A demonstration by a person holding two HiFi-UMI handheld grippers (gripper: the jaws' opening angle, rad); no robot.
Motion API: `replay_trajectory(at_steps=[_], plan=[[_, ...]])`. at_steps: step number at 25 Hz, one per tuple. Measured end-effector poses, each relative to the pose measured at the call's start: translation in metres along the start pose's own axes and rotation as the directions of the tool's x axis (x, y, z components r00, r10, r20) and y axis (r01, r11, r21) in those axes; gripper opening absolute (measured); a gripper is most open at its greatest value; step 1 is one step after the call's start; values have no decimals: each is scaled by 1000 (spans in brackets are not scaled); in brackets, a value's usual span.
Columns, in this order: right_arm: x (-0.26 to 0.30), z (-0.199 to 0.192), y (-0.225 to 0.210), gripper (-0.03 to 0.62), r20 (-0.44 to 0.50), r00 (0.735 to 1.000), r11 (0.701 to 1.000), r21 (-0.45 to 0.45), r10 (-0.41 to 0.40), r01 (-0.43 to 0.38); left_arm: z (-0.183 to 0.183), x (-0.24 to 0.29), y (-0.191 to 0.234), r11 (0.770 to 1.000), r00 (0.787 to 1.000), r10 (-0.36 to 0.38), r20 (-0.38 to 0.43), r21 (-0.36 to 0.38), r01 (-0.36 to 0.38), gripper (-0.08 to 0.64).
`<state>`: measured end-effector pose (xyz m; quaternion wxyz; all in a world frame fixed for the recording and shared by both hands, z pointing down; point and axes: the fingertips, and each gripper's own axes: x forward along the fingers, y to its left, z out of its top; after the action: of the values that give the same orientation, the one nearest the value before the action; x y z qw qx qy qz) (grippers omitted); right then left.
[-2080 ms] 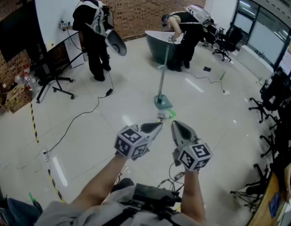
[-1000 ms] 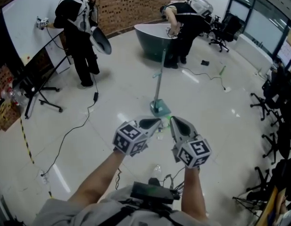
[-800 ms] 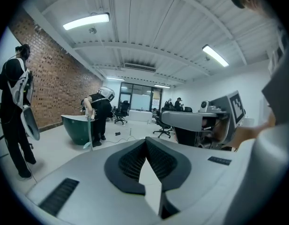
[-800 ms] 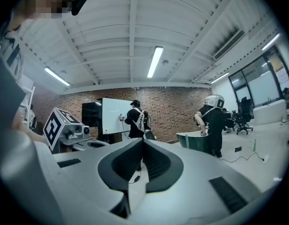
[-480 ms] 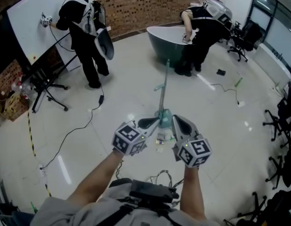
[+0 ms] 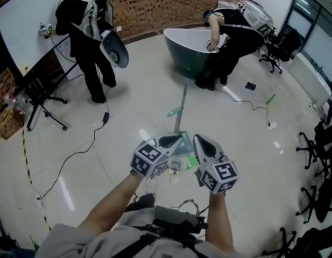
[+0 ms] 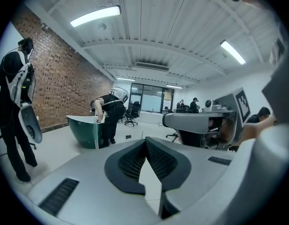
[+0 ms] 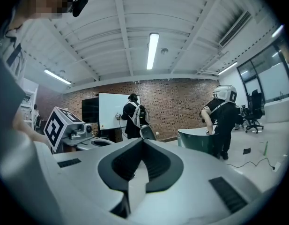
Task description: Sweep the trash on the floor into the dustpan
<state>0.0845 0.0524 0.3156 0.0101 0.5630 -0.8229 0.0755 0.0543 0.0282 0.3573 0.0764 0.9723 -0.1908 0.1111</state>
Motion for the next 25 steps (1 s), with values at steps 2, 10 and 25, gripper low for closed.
replay_trajectory(at_steps=[2,10,25], plan=[[21,1,-16,2,-13,1000,1000,-12,-14,14,2,16,19,1000,1000,-5,-4,-1,5,0],[93,8,-79,2,-72,995,998,-21,-67,66,6,86,94,998,999,-31,-21,-49,30,0],[182,-31,-177,2,-178,969,985,-7,169,-173,-46,192,187,974,962,201,-186,-68,-217,0]])
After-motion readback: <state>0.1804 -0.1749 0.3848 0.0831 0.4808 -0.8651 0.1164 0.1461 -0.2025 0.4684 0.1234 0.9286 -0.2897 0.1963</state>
